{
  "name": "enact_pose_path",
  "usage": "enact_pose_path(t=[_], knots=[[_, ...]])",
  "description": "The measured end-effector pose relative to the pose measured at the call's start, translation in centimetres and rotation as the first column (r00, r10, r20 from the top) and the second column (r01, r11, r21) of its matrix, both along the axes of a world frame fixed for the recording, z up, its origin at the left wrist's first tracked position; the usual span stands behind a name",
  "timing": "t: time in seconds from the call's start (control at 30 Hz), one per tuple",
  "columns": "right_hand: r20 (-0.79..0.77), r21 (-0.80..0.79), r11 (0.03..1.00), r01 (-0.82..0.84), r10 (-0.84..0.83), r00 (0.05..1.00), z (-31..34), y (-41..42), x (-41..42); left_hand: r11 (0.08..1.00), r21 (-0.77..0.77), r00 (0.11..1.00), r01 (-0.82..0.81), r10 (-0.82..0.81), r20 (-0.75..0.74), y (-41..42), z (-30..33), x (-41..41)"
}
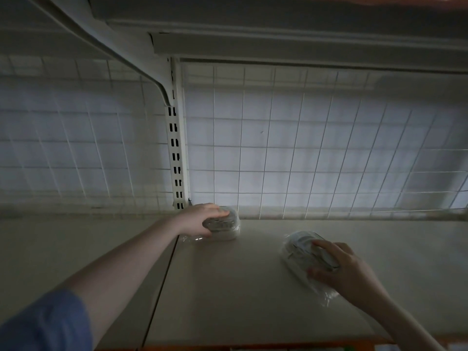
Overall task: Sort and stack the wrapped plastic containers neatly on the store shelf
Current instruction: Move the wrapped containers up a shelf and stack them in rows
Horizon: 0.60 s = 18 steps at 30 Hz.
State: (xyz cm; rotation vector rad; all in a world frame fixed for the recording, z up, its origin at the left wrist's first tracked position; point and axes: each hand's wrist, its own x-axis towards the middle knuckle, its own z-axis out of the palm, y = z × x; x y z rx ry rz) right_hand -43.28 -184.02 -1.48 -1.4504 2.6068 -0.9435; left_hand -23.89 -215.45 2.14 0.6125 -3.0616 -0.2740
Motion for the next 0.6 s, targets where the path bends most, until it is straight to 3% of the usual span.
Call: enact_pose_path(t=[0.17, 0.3, 0.43, 0.6], knots=[[-0.009, 0.014, 0.999, -0.031, 0.031, 0.999, -0.1, -0.4, -0.1, 1.000, -0.029, 0.999, -0.011, 0.010, -0.032, 1.1, 0.4, 0.7], [-0.003, 0.022, 0.996, -0.091, 0.091, 0.996, 0.5, -1.1, 0.0, 0.995, -0.073, 0.981, -0.075, 0.060, -0.183, 2.8, 1.0, 3.1], [-0.020, 0.000, 0.973, -0.233, 0.233, 0.972, 1.7, -2.3, 0.6, 0.970, -0.166, 0.940, -0.178, 0.118, -0.320, 4.8, 1.0, 6.8], [-0.012, 0.013, 0.924, -0.382, 0.382, 0.924, 2.4, -5.3, 2.2, 0.911, -0.130, 0.863, -0.390, 0.313, -0.397, 6.7, -0.4, 11.0]])
